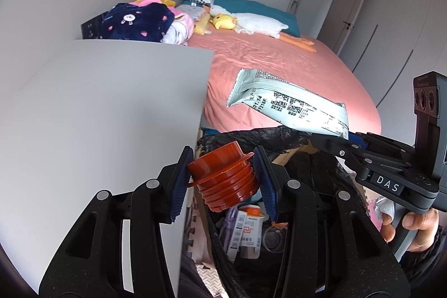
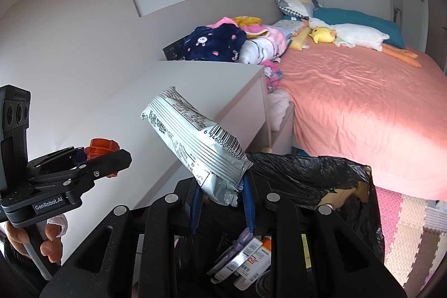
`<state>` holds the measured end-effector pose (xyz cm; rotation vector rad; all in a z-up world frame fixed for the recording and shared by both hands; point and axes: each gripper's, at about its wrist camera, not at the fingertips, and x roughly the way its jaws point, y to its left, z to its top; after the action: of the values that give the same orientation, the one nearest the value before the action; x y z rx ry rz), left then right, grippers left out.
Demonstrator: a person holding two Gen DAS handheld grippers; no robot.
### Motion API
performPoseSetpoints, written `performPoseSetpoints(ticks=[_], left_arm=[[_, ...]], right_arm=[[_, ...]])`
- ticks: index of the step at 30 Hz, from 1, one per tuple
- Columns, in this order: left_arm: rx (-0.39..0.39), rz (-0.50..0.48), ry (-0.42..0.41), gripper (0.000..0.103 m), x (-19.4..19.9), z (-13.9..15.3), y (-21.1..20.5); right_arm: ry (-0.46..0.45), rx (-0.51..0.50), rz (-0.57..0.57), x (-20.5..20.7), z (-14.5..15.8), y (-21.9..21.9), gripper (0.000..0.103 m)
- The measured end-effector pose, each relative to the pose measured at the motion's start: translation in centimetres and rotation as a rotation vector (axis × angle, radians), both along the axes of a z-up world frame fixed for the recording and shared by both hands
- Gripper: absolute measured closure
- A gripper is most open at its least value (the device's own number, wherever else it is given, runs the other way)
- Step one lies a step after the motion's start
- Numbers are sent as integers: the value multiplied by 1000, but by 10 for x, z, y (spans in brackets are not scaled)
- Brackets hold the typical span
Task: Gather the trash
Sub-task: 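Carry the orange cap and foil packet in both tools over the trash bag, then open both tools to drop the orange cap and foil packet into the bag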
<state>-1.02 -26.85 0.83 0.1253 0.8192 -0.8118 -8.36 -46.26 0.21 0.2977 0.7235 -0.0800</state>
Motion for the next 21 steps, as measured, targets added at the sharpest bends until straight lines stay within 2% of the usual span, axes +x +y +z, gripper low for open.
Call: performPoseSetpoints(ticks=[21], left_arm=[[8,-131,7,59,-36,-12,-50]], right_arm=[[11,3,-152,-63,-15,-51,77]])
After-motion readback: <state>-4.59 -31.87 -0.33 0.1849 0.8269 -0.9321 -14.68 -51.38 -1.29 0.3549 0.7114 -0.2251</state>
